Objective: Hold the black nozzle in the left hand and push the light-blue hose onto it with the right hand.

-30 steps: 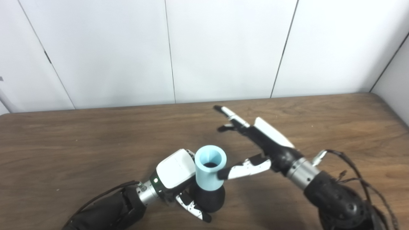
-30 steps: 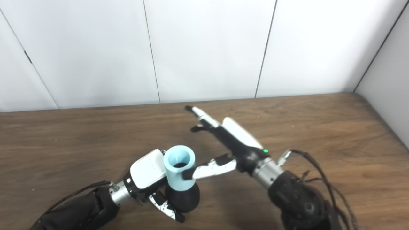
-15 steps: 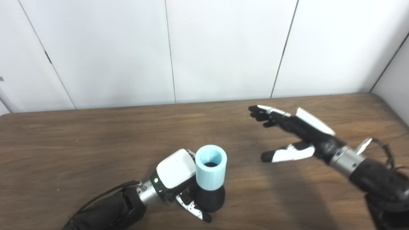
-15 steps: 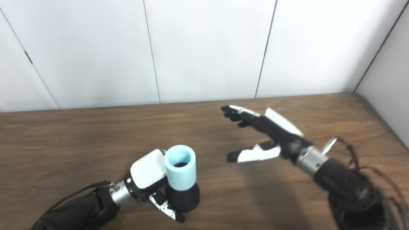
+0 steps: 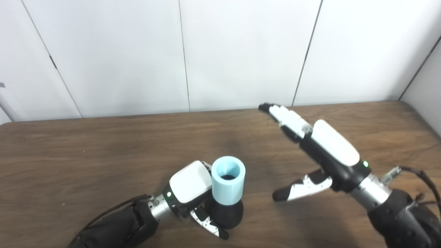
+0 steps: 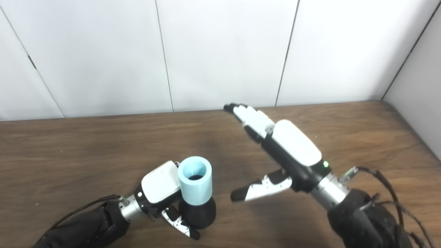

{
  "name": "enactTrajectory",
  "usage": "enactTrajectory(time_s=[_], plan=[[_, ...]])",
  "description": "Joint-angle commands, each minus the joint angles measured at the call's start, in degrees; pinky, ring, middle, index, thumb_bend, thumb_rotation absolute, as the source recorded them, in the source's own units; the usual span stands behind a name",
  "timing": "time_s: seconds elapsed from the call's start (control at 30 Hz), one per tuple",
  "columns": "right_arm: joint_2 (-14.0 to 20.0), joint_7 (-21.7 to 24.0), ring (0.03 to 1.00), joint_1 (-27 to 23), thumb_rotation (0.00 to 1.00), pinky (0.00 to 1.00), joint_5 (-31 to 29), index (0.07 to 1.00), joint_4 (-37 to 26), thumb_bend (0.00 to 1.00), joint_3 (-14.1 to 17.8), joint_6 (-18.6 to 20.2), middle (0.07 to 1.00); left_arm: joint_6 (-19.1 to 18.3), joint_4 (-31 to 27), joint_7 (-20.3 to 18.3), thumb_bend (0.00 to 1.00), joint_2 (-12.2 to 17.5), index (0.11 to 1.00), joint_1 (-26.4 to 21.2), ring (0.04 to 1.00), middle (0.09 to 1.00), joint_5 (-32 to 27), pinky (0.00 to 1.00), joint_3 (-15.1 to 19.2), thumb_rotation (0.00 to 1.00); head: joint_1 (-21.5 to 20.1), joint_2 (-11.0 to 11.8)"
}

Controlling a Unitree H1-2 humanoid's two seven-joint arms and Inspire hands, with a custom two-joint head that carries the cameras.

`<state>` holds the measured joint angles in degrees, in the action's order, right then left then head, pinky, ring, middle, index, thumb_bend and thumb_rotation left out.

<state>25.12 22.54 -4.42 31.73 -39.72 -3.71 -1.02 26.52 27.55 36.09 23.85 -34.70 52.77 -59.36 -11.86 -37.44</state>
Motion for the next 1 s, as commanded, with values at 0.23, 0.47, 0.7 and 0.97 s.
enactTrajectory(time_s=[0.23, 0.47, 0.7, 0.97], plan=[[-4.42, 2.46, 1.0, -2.55, 0.93, 0.98, 17.65, 1.0, -4.88, 0.97, -5.04, -5.18, 1.0, 0.38, 4.63, -3.91, 0.51, -1.96, 0.502, 8.58, 0.24, 0.392, 3.37, 0.2, -5.88, 0.0, 0.3, -0.16], [-6.87, 3.5, 1.0, -1.61, 0.97, 0.99, 22.85, 1.0, -4.14, 0.99, -6.5, -7.69, 1.0, 0.4, 4.56, -4.16, 0.51, -1.8, 0.508, 8.63, 0.27, 0.402, 3.02, 0.23, -5.83, 0.0, 0.33, -0.03], [-8.08, 6.85, 1.0, -0.83, 0.93, 1.0, 23.9, 1.0, -4.64, 1.0, -7.03, -7.17, 1.0, 0.38, 4.84, -4.26, 0.51, -1.79, 0.5, 8.52, 0.24, 0.392, 2.82, 0.21, -6.08, 0.0, 0.38, 0.01], [-8.33, 9.08, 1.0, -0.05, 0.92, 1.0, 23.98, 1.0, -4.54, 0.99, -7.34, -7.61, 1.0, 0.39, 3.95, -5.26, 0.52, -1.5, 0.511, 8.71, 0.275, 0.409, 2.68, 0.23, -5.7, 0.0, 0.44, -0.14]])
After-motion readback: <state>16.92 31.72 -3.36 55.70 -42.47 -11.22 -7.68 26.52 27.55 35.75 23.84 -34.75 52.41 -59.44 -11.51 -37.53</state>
